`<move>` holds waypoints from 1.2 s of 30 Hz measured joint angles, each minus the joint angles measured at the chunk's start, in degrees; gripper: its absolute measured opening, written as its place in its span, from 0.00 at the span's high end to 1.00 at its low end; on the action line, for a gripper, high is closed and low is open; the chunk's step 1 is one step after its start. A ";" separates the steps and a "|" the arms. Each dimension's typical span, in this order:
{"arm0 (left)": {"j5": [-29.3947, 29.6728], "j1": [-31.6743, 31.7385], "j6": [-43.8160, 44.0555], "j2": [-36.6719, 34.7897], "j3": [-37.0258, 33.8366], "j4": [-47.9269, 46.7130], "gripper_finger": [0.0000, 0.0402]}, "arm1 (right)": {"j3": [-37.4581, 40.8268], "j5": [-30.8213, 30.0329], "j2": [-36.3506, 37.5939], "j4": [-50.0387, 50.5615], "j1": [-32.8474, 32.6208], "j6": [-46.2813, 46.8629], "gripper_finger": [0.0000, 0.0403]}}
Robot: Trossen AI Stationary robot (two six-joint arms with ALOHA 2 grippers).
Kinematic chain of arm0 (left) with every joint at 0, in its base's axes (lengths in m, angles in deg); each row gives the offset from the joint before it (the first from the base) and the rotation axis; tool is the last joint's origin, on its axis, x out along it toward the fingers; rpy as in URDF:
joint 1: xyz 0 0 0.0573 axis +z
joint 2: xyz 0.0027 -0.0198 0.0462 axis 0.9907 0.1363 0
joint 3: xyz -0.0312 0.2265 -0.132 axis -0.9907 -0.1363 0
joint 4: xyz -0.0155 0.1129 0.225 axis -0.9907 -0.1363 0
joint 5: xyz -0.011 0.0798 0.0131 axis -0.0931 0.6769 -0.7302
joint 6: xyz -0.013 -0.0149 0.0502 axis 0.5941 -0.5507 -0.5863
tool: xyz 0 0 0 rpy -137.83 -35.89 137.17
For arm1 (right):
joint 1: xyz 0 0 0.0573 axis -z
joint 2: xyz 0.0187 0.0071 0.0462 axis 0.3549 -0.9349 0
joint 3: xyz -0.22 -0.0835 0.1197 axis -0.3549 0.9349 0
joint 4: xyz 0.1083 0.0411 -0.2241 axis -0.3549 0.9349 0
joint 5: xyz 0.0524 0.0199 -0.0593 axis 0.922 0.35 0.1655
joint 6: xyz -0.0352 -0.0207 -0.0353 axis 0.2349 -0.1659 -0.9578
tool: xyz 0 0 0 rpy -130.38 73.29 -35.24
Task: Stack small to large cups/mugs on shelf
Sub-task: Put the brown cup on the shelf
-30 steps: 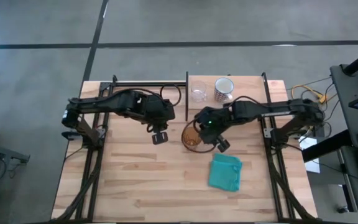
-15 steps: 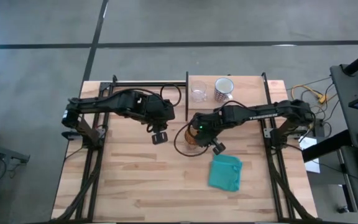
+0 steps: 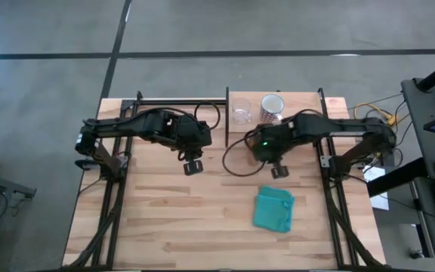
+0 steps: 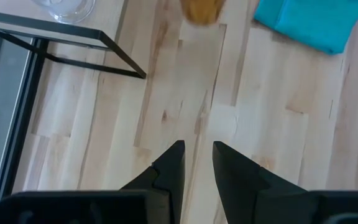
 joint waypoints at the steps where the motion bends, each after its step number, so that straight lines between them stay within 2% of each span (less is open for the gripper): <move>1: 0.00 0.00 0.02 0.00 0.00 0.07 0.83 | -1.12 0.00 0.68 2.39 0.00 1.31 0.98; 5: 0.02 0.00 0.06 -0.02 0.00 0.04 0.83 | -4.90 -0.59 1.96 11.46 0.00 6.27 0.98; 9: 0.02 0.00 0.08 -0.19 0.00 0.04 0.83 | -7.89 -7.81 2.77 20.00 0.02 12.04 0.98; 19: 0.02 0.00 0.20 -0.63 0.00 0.05 0.83 | -9.68 -15.12 9.25 19.27 0.36 25.23 0.98; 27: 0.02 0.00 0.06 -0.68 0.00 0.02 0.83 | -8.77 -9.25 12.54 19.24 0.92 31.97 0.98; 36: 0.02 0.02 0.08 -0.68 0.00 0.00 0.83 | -5.49 -8.96 13.23 19.28 3.25 32.65 0.98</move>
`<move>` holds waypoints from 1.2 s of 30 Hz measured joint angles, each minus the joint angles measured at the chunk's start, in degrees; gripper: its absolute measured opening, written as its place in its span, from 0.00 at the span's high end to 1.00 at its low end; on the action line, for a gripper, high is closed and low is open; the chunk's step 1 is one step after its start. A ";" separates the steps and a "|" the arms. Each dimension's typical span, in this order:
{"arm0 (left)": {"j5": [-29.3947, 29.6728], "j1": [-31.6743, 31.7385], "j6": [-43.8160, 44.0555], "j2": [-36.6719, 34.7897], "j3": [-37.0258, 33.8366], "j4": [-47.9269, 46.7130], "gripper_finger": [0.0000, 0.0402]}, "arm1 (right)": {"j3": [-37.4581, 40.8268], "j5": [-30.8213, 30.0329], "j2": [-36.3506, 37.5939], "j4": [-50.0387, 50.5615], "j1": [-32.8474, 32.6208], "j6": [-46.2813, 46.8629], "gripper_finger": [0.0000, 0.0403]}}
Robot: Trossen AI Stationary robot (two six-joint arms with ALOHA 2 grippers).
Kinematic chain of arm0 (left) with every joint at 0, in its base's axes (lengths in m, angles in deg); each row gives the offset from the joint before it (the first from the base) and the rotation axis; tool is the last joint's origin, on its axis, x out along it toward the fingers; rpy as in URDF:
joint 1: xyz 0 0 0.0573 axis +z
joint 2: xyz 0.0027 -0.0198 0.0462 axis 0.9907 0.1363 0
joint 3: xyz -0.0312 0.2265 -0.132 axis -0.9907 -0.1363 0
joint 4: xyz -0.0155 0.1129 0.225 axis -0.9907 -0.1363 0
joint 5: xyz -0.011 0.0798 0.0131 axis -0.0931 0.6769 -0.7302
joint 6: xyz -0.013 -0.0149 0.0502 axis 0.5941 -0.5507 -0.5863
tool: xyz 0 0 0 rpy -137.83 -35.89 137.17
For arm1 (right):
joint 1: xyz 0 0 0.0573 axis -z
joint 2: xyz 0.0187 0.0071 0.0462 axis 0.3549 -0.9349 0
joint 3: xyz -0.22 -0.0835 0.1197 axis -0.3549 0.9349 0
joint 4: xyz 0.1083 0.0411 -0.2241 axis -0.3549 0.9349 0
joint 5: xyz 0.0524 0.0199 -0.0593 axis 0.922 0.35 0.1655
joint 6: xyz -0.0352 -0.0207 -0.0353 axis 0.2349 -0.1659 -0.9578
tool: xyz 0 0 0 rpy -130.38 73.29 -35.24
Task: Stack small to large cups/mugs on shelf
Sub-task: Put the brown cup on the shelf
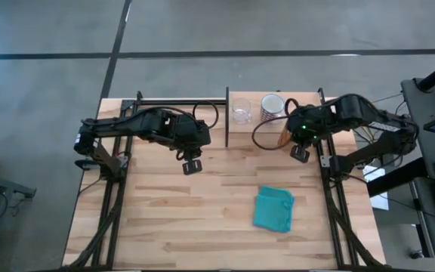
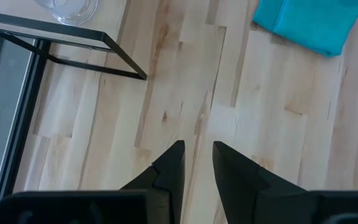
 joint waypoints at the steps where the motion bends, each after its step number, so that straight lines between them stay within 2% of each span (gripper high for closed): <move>1: 0.00 0.00 0.00 -0.01 0.00 0.00 0.83 | 0.67 -0.03 0.29 0.00 0.37 0.08 0.98; 6: 0.00 0.00 0.02 -0.01 0.00 0.00 0.83 | 1.98 -0.09 1.52 -0.02 2.01 1.20 0.98; 11: 0.00 -0.01 0.00 -0.01 0.00 0.02 0.83 | 1.98 -2.91 3.72 -0.04 4.18 1.81 0.98; 19: 0.00 0.00 0.02 -0.01 0.00 0.06 0.83 | 1.98 -3.36 5.83 -0.03 10.50 0.24 0.98; 25: 0.00 0.00 0.06 -0.01 0.00 0.09 0.83 | 1.98 -6.79 6.35 -0.03 16.29 -3.60 0.98; 30: 0.00 0.00 0.04 -0.04 0.00 0.11 0.83 | 1.98 -6.81 5.84 -0.02 22.06 -7.86 0.98; 36: 0.00 -0.01 0.04 -0.04 0.00 0.13 0.83 | 1.98 -2.91 4.73 0.00 27.30 -13.02 0.98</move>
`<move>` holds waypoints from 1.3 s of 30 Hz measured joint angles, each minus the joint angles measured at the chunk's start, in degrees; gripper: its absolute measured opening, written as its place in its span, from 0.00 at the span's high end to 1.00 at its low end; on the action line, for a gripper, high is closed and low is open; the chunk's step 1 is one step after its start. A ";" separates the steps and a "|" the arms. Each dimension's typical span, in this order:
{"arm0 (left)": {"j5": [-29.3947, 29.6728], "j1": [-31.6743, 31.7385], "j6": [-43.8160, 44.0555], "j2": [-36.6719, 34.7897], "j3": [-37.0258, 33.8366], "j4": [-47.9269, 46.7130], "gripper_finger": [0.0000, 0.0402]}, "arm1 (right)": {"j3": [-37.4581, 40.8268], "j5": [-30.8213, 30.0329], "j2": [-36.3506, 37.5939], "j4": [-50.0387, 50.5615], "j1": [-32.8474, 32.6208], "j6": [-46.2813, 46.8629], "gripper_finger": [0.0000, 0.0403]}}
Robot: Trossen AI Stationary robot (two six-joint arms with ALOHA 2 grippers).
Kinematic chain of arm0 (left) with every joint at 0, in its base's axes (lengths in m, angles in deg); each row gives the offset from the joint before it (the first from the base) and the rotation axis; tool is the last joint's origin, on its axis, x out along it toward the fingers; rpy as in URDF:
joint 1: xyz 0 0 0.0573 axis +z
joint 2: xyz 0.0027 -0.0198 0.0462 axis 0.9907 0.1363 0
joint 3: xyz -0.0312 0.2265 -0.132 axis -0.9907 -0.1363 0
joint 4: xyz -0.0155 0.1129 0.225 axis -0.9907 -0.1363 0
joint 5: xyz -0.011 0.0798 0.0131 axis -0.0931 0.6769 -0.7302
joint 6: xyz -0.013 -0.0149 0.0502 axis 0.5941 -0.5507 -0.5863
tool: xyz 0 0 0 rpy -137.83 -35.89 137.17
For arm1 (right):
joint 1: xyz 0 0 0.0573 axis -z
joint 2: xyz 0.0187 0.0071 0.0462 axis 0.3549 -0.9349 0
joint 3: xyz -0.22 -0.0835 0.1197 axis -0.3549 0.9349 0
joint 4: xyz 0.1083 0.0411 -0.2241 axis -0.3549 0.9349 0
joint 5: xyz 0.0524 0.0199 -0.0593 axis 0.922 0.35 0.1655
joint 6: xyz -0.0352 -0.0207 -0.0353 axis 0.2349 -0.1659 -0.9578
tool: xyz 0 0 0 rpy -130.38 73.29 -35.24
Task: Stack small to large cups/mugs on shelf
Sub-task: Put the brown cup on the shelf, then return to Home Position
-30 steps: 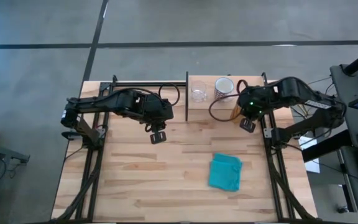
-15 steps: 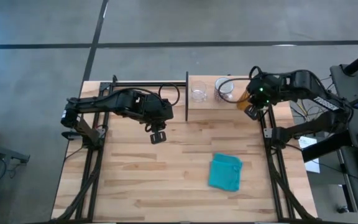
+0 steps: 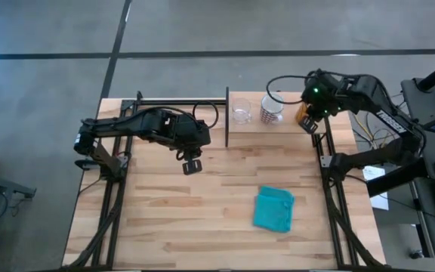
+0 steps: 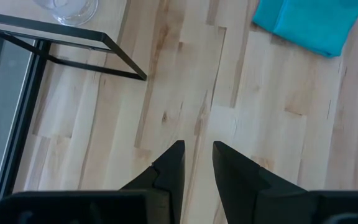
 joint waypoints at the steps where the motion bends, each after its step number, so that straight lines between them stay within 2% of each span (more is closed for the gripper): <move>1: 0.00 0.00 -0.03 0.00 0.00 0.00 0.83 | 0.00 0.02 -0.28 -0.04 0.67 -0.96 0.98; 6: 0.00 0.01 -0.09 0.00 0.00 -0.02 0.83 | -0.08 2.77 -1.53 -0.21 4.06 -5.18 0.98; 13: 0.00 0.28 -0.11 0.00 0.00 -0.02 0.83 | -0.18 5.20 -2.70 -0.42 6.49 -6.47 0.95; 20: 0.02 0.36 -0.11 0.00 0.00 -0.02 0.83 | 0.03 4.46 -3.83 0.22 6.75 -7.03 0.84; 25: 0.02 0.36 -0.11 0.00 0.00 -0.04 0.83 | 0.04 0.43 -4.08 0.08 6.75 -7.49 0.76; 28: 0.00 0.36 -0.11 0.00 0.00 -0.04 0.83 | 0.04 -3.26 -3.57 0.04 6.75 -8.81 0.74; 39: 0.07 0.83 -0.15 0.00 -0.02 -0.07 0.83 | -6.81 -2.00 -3.01 0.00 6.73 -8.33 0.75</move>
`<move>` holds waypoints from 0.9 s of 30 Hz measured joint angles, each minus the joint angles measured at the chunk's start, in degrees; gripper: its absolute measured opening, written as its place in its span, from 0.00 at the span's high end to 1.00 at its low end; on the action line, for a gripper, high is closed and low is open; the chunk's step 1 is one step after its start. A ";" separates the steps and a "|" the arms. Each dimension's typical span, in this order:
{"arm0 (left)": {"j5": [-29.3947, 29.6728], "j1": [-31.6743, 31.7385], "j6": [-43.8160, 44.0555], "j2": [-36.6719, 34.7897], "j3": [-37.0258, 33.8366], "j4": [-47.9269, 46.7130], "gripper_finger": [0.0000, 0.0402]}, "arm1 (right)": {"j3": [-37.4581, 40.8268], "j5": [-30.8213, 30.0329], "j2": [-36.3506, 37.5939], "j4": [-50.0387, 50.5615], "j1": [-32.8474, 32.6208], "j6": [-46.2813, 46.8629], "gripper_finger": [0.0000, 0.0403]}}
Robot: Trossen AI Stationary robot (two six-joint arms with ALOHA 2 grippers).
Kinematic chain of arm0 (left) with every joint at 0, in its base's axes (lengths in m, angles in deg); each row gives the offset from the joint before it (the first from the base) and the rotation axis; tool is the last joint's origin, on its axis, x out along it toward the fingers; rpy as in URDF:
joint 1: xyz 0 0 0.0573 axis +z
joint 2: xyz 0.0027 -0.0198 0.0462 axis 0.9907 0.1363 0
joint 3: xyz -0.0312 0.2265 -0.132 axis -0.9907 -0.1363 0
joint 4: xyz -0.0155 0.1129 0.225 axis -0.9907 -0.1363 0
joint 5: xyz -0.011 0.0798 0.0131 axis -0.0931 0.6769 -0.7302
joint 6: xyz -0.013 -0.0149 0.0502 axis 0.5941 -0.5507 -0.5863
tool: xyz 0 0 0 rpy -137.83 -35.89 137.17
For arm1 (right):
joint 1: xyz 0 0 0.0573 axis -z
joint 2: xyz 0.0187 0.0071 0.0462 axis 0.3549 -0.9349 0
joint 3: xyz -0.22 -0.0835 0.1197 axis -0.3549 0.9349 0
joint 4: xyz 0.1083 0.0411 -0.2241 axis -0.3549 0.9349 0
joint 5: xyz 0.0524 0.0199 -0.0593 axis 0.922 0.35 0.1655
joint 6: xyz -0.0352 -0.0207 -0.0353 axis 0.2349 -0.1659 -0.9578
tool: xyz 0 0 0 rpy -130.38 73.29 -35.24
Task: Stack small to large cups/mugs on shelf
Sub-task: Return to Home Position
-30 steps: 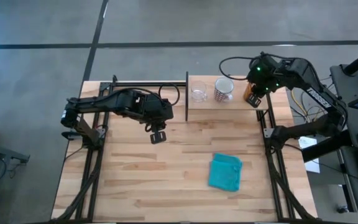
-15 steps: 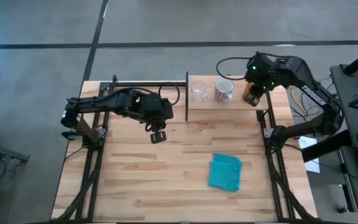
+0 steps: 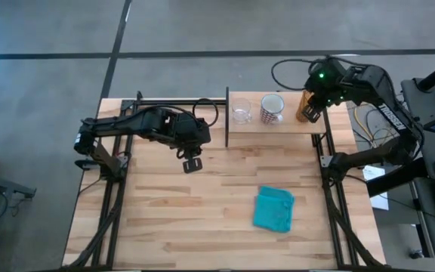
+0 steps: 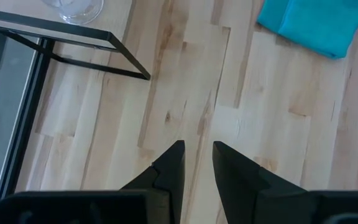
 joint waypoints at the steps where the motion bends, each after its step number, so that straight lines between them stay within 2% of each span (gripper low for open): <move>1: 0.26 0.06 -0.02 0.00 0.00 -0.03 0.83 | -0.94 0.88 0.00 0.00 0.00 0.00 0.75; 9: 11.05 1.16 0.05 -0.77 -0.04 -2.67 0.83 | -10.24 8.33 0.77 0.00 -0.02 3.01 0.75; 11: 11.36 1.34 0.09 -1.02 -0.04 -3.02 0.83 | -13.27 10.36 1.21 -0.14 -0.02 2.70 0.76; 17: 11.64 1.32 1.53 -3.89 1.09 -2.85 0.83 | -21.71 10.53 3.27 -0.09 -0.02 6.94 0.79; 23: 11.73 1.32 5.28 -8.47 1.23 -2.93 0.83 | -25.20 10.97 6.01 -0.12 -0.02 11.15 0.81; 25: 11.73 1.32 7.35 -10.48 1.22 -2.61 0.83 | -25.10 13.59 7.17 -0.05 -0.02 11.25 0.81; 27: 11.75 1.29 7.56 -12.63 1.14 -0.08 0.83 | -24.62 19.15 8.51 -0.04 -0.02 9.45 0.80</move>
